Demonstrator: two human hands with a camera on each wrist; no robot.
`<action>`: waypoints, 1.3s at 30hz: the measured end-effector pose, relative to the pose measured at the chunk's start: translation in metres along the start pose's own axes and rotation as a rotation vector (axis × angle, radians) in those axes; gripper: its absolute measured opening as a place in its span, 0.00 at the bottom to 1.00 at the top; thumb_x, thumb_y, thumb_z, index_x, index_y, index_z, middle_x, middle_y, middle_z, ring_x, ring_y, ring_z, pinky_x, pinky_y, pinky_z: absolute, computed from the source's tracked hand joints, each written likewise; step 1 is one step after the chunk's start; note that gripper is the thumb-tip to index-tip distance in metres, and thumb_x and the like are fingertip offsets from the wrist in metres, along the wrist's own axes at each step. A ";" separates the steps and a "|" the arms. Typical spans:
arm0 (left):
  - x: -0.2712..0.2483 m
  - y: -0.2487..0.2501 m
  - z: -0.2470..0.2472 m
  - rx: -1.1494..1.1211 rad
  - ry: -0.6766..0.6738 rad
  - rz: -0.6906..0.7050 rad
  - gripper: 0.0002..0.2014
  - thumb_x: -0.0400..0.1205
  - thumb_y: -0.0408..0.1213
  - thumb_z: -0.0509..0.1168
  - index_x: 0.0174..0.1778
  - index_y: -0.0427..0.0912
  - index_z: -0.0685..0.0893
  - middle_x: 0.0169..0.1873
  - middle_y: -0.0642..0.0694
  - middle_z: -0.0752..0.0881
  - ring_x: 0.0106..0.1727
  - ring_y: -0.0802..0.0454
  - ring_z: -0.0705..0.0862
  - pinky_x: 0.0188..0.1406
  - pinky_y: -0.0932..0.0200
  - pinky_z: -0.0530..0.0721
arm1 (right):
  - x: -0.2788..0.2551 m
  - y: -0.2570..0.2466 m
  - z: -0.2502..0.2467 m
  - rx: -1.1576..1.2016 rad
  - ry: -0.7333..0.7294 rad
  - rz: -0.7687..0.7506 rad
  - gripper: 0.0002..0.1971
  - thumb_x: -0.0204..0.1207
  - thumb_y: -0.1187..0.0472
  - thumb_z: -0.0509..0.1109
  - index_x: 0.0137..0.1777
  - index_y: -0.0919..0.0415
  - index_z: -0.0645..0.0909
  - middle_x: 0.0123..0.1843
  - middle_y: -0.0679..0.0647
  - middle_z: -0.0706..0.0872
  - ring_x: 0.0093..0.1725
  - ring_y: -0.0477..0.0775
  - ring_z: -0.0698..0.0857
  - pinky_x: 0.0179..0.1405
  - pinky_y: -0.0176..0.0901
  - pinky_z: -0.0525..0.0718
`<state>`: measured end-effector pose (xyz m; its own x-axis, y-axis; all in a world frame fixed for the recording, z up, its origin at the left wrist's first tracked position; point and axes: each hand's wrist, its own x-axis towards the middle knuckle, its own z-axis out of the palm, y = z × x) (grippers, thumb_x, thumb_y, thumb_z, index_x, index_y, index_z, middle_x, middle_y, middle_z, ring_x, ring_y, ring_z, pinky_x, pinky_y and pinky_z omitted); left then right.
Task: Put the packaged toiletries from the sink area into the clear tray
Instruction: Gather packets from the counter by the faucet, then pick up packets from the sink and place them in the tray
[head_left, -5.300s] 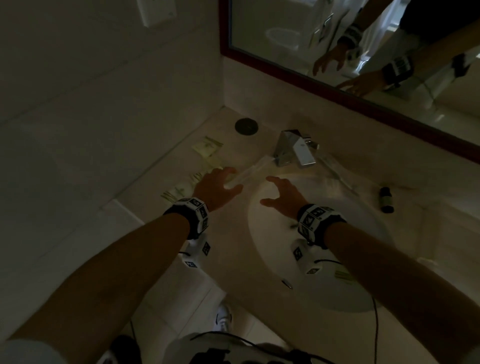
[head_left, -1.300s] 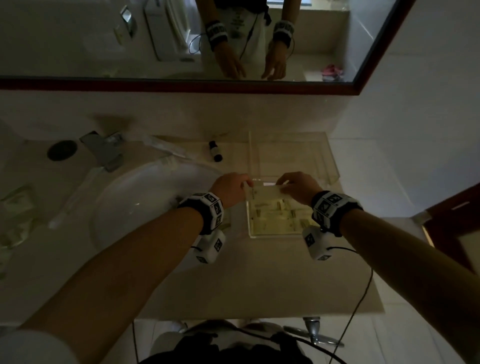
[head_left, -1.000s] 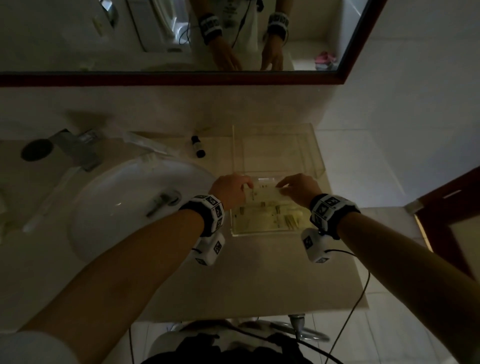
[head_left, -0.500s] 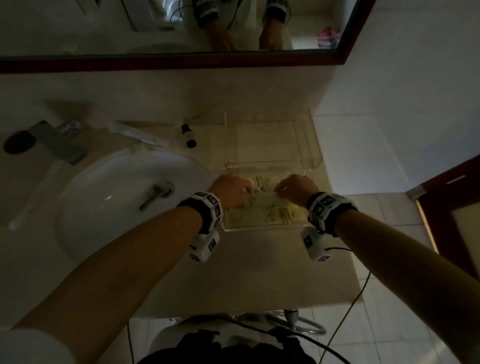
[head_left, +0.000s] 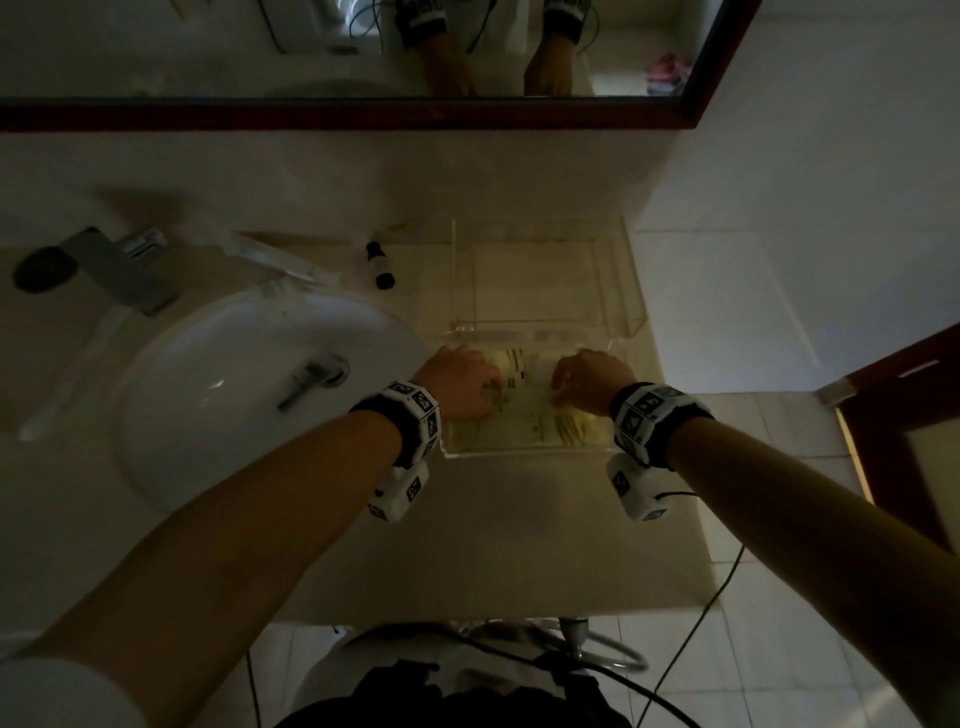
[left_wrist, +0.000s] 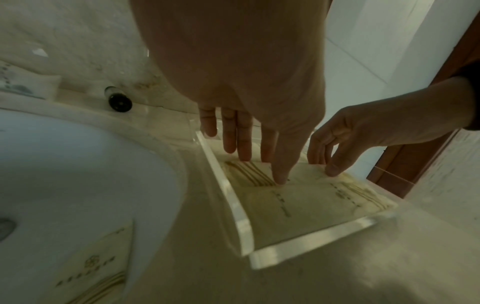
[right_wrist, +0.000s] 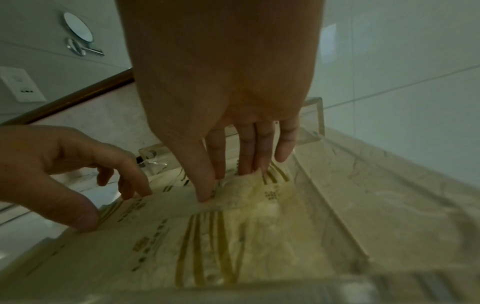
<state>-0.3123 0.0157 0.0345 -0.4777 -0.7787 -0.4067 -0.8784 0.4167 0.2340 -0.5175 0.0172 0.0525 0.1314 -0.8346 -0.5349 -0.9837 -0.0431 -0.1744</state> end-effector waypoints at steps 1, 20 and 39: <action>-0.002 -0.002 0.000 -0.011 0.009 -0.005 0.20 0.78 0.45 0.63 0.67 0.53 0.78 0.60 0.45 0.79 0.66 0.45 0.73 0.67 0.50 0.68 | -0.001 -0.003 -0.001 -0.002 0.009 -0.001 0.16 0.75 0.50 0.71 0.61 0.51 0.82 0.62 0.56 0.83 0.61 0.59 0.81 0.60 0.49 0.81; -0.074 -0.119 -0.013 -0.507 0.273 -0.211 0.22 0.77 0.52 0.69 0.65 0.50 0.79 0.59 0.48 0.81 0.57 0.50 0.81 0.58 0.51 0.82 | 0.017 -0.137 -0.015 0.242 0.068 -0.153 0.24 0.73 0.49 0.74 0.67 0.52 0.76 0.62 0.54 0.81 0.55 0.54 0.80 0.51 0.42 0.75; -0.106 -0.255 0.036 -0.676 0.200 -0.391 0.27 0.76 0.55 0.69 0.70 0.50 0.75 0.68 0.45 0.79 0.64 0.43 0.81 0.62 0.50 0.80 | 0.104 -0.254 0.045 0.269 -0.155 0.019 0.34 0.69 0.49 0.78 0.74 0.54 0.70 0.77 0.58 0.69 0.74 0.60 0.72 0.72 0.52 0.75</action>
<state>-0.0386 0.0091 -0.0142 -0.0696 -0.9052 -0.4193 -0.7530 -0.2280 0.6173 -0.2482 -0.0339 0.0040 0.1512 -0.7391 -0.6564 -0.9212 0.1354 -0.3647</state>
